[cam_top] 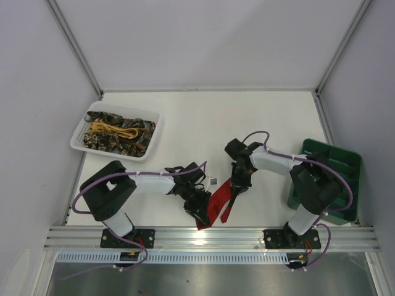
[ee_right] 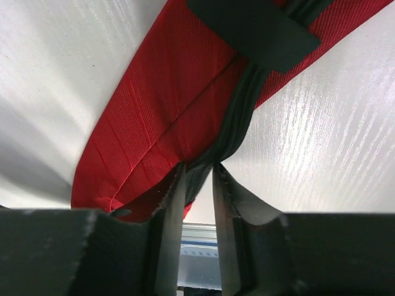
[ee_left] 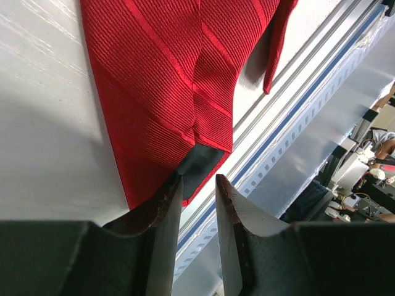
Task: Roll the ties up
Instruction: Flatten the tie
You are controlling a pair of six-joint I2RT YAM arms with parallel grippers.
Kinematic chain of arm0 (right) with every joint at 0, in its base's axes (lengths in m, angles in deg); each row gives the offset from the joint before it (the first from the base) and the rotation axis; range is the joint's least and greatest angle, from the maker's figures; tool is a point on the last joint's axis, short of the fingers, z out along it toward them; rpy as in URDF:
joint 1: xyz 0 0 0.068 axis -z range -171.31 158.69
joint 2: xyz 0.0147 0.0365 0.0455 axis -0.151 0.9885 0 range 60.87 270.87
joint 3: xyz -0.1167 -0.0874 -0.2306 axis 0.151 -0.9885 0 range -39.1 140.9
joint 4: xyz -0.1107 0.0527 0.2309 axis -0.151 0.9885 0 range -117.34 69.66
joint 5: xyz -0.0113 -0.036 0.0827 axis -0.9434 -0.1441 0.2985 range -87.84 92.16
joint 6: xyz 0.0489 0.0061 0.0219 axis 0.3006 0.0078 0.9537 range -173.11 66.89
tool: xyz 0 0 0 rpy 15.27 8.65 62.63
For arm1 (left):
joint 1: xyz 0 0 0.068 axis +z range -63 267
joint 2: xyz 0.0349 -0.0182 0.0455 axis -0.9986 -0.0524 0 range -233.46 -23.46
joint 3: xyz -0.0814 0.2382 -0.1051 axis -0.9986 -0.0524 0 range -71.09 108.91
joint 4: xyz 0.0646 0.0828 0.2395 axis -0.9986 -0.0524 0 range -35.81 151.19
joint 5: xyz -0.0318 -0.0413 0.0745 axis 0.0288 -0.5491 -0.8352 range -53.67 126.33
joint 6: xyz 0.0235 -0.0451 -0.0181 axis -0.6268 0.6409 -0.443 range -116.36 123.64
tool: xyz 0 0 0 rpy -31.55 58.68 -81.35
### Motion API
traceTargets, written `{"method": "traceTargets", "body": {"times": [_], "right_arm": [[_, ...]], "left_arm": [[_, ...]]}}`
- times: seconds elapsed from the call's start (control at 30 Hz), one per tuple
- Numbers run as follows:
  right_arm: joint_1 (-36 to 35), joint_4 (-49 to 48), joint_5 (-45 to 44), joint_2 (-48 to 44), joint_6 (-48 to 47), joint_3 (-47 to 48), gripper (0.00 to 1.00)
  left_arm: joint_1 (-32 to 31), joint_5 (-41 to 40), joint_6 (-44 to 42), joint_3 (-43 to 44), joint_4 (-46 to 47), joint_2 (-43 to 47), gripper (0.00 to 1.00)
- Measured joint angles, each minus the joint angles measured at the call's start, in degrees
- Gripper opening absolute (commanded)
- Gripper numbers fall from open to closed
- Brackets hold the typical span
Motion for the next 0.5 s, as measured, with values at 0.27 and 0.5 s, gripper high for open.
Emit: {"method": "traceTargets", "body": {"times": [0.27,0.5], "right_arm": [[-0.31,0.09,-0.22,0.63,-0.22,0.02,0.0],[0.7,1.57,3.8,-0.7,-1.14,3.19,0.0]], "left_arm": [[0.0,0.02,-0.44,0.09,-0.31,0.0,0.36],[0.0,-0.28,-1.53,0.44,-1.62,0.0,0.36]]}}
